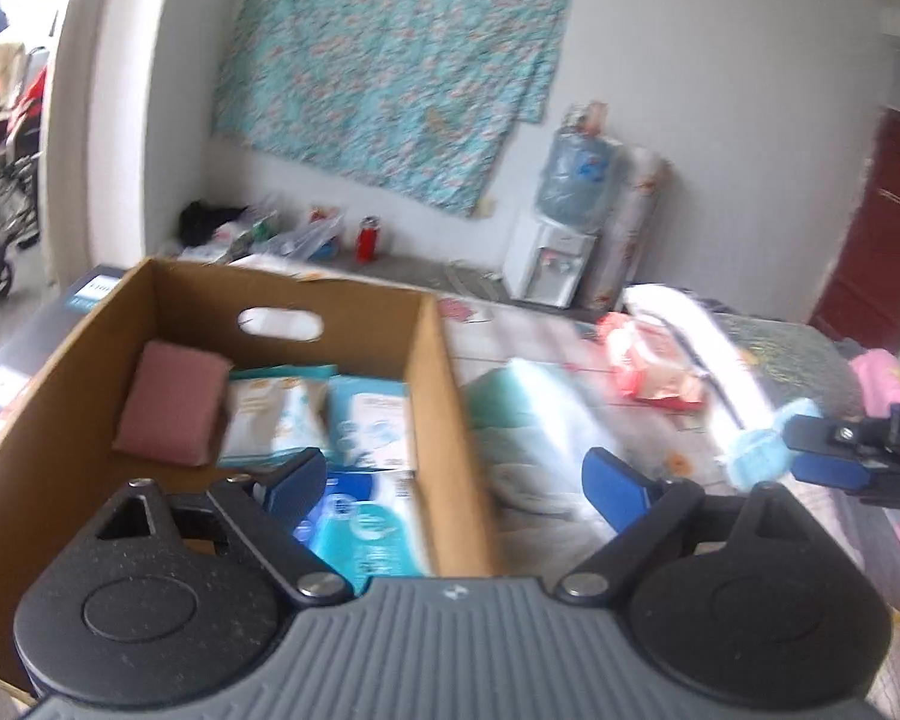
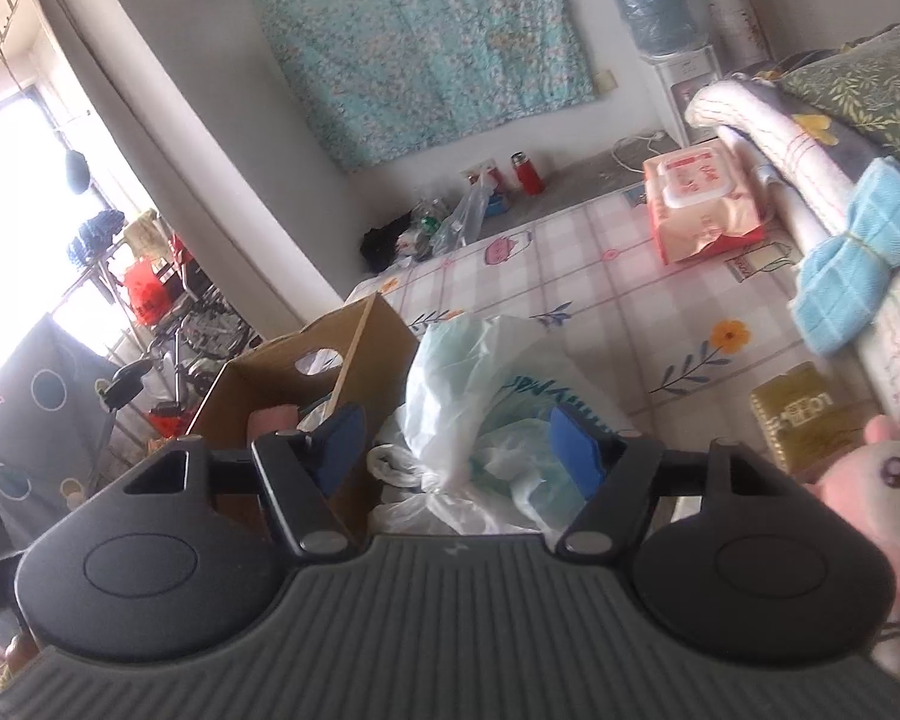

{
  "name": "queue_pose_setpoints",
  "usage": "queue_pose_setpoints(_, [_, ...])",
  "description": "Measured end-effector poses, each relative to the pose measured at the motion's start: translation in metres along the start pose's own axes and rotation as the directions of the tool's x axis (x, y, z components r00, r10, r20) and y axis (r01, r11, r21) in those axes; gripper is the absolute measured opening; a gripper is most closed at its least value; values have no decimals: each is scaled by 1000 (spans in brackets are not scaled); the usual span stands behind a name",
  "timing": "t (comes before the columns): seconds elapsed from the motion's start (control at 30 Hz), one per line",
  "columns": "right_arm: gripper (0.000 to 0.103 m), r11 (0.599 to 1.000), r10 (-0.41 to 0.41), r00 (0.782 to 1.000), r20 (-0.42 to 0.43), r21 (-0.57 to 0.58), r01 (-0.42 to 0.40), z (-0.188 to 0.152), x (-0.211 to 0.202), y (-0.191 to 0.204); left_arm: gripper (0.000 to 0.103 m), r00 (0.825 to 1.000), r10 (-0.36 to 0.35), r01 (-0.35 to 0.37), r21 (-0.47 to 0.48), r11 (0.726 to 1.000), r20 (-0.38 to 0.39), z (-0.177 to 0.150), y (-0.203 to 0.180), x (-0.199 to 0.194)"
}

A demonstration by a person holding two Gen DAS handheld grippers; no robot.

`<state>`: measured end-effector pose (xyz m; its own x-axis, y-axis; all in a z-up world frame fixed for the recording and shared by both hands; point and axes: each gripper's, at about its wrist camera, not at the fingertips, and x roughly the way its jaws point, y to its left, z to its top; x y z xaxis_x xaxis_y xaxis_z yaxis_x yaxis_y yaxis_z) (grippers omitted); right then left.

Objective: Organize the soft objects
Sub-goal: 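Move the right tool over the pink plush toy on the bed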

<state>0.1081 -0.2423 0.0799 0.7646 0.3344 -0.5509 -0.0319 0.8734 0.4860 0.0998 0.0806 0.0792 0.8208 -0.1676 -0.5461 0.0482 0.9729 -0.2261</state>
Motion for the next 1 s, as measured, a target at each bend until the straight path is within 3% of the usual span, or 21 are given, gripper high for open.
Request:
queue_pose_setpoints(0.2, [69,996,-81,997,13,30,80,-9,-35,-34,93,992,-126,125,91,988,5,-14,-56,6])
queue_pose_setpoints(0.43, [69,987,-157,987,23,45,156,-19,-68,-66,93,966,-256,243,233,942,26,-36,-122,20])
queue_pose_setpoints(0.53, [69,983,-181,983,35,46,179,-23,-77,-76,93,959,-280,257,289,922,40,-47,-148,35])
queue_pose_setpoints(0.7, [69,973,-224,973,45,73,221,-26,-82,-97,93,963,-262,219,363,906,72,-75,-184,57])
queue_pose_setpoints(1.0, [69,956,-285,957,51,81,281,-20,-73,-125,93,956,-289,255,366,895,42,-103,-197,66])
